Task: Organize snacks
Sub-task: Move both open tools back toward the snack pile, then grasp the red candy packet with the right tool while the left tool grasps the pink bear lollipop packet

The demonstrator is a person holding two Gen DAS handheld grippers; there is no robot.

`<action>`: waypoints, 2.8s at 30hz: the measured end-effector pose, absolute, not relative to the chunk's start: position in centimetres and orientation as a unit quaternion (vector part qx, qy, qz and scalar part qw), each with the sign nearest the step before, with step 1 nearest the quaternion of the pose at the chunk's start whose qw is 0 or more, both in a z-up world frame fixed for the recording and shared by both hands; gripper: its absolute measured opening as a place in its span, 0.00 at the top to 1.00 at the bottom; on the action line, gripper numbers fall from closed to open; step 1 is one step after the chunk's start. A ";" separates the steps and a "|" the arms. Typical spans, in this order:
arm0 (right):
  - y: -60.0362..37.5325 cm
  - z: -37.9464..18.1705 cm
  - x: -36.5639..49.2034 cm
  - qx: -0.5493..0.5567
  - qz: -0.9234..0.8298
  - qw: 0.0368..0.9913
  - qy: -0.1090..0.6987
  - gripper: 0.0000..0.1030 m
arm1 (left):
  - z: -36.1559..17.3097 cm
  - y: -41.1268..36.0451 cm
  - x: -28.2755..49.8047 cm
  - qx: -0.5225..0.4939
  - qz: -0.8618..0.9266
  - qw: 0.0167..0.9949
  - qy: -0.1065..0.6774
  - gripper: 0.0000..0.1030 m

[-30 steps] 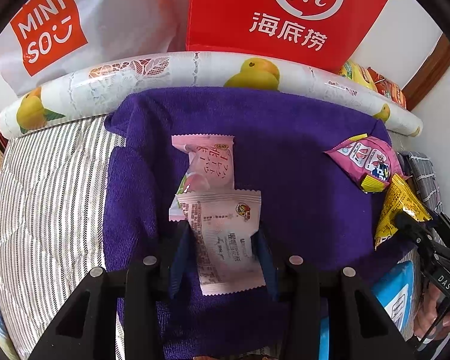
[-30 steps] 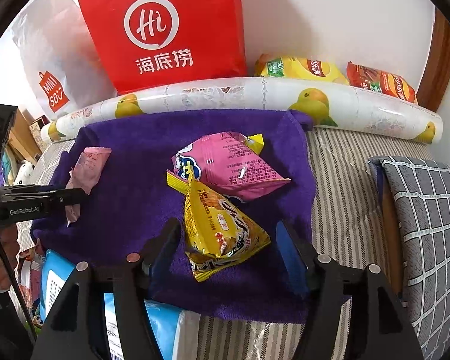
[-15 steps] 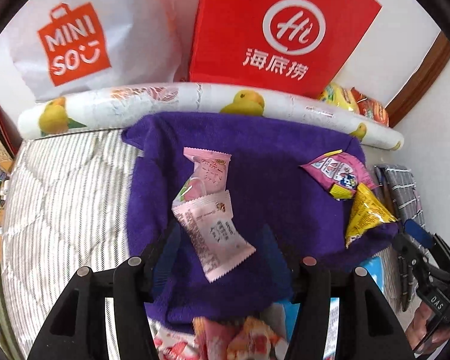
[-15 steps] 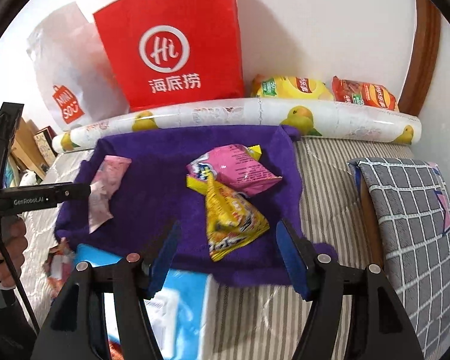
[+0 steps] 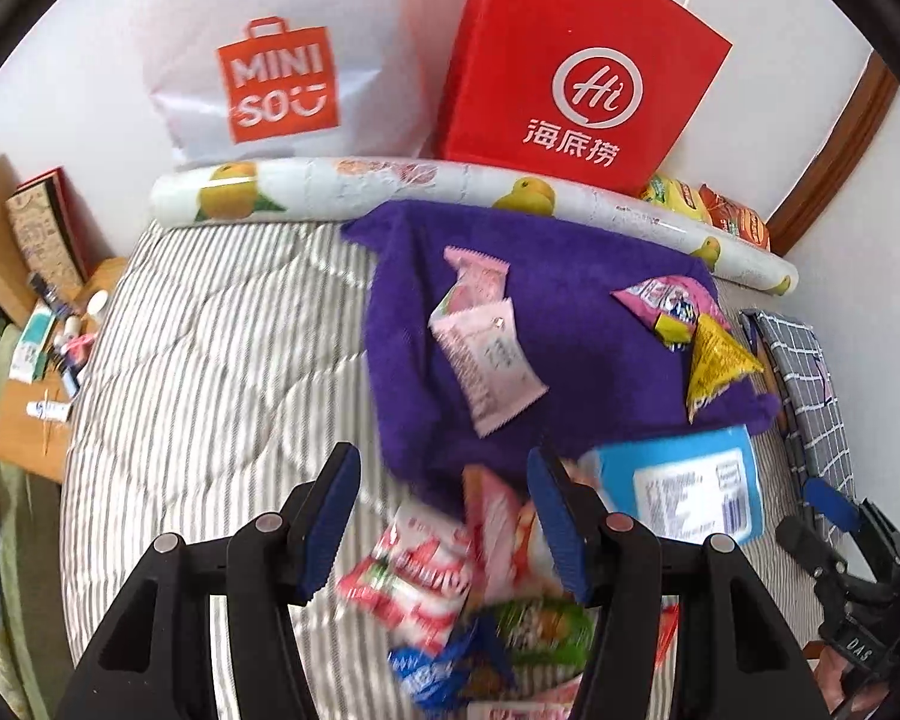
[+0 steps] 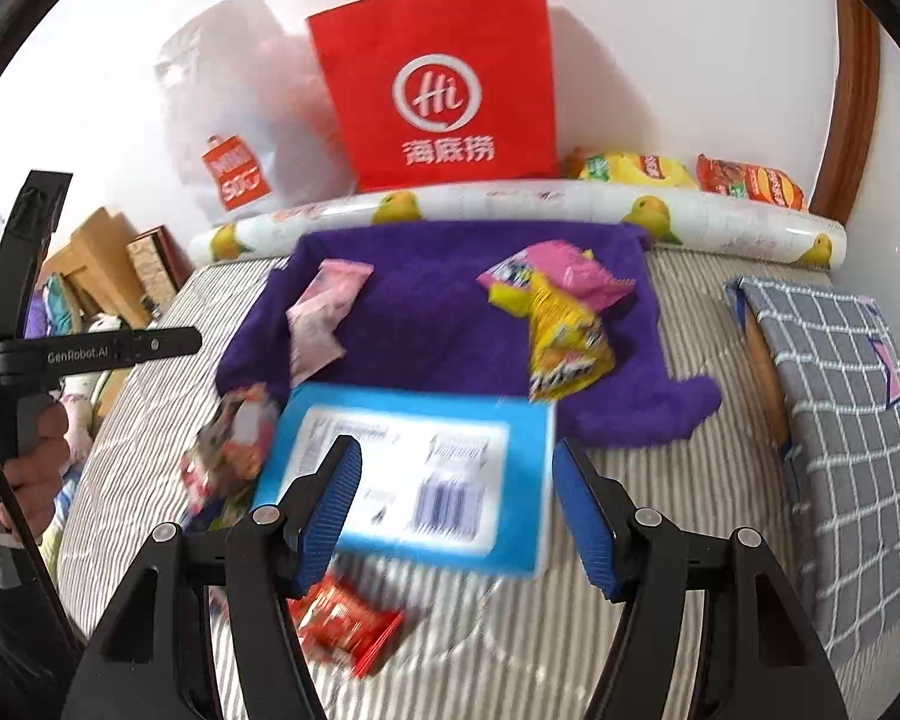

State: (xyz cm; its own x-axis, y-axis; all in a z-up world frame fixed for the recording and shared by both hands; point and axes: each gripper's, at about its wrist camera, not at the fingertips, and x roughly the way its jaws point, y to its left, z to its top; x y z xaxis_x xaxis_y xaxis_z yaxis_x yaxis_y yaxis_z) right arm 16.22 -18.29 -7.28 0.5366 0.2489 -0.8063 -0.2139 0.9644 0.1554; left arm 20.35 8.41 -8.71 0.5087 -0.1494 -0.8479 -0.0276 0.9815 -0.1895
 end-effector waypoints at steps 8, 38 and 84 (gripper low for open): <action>-16.9 -9.8 12.7 0.017 0.151 0.862 0.484 0.36 | -10.1 10.0 16.4 -0.095 -0.029 0.859 0.502 0.46; -11.7 -15.5 10.5 -0.064 0.204 0.808 0.549 0.36 | -13.6 13.7 11.1 -0.120 -0.023 0.848 0.516 0.46; -24.4 -10.1 4.9 0.021 0.025 0.882 0.469 0.58 | -16.0 -3.0 7.5 0.002 -0.194 0.821 0.537 0.46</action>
